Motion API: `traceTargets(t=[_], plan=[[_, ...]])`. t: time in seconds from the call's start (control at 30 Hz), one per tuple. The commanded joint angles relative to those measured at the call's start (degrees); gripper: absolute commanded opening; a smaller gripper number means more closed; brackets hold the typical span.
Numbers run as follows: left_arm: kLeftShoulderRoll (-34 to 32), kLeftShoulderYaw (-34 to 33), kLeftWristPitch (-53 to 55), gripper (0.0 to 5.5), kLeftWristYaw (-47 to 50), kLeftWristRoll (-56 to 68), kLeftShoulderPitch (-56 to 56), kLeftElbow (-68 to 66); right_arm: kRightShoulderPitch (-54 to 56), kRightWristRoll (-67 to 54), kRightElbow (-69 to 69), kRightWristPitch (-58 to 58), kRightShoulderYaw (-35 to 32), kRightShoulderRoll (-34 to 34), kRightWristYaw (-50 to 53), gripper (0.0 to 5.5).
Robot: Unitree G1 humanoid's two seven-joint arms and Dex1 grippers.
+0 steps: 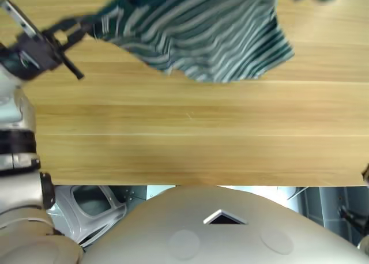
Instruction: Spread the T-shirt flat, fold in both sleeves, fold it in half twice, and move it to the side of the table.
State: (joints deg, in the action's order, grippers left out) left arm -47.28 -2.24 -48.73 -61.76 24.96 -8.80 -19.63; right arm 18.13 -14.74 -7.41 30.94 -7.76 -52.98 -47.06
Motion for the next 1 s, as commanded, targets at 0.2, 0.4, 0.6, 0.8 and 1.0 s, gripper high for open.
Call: traceTargets(t=[0.2,0.4,0.6,0.8,1.0], plan=[[-1.24,-1.45,4.28,0.00,-5.18,2.49,4.42,6.97,-21.87,-10.80,9.88,5.38,1.73,-6.02,-23.80,0.03],[-4.13,-8.32,15.08,0.00,-14.45,31.43,18.52,40.42,-33.05,-38.28,24.21,1.41,-8.09,-4.80,-40.32,0.03],[-6.55,-9.55,24.84,0.00,-17.67,26.12,21.03,48.43,-29.89,-19.44,19.10,-0.20,1.10,-2.03,-40.58,0.03],[-0.60,4.45,23.38,0.00,-19.88,-1.29,-2.26,17.30,0.83,11.70,-5.67,-4.63,13.04,7.65,-23.14,0.03],[5.05,6.61,26.00,0.00,38.46,-29.96,-73.44,-38.66,62.47,30.47,-52.63,-17.60,12.24,14.50,39.10,0.03]])
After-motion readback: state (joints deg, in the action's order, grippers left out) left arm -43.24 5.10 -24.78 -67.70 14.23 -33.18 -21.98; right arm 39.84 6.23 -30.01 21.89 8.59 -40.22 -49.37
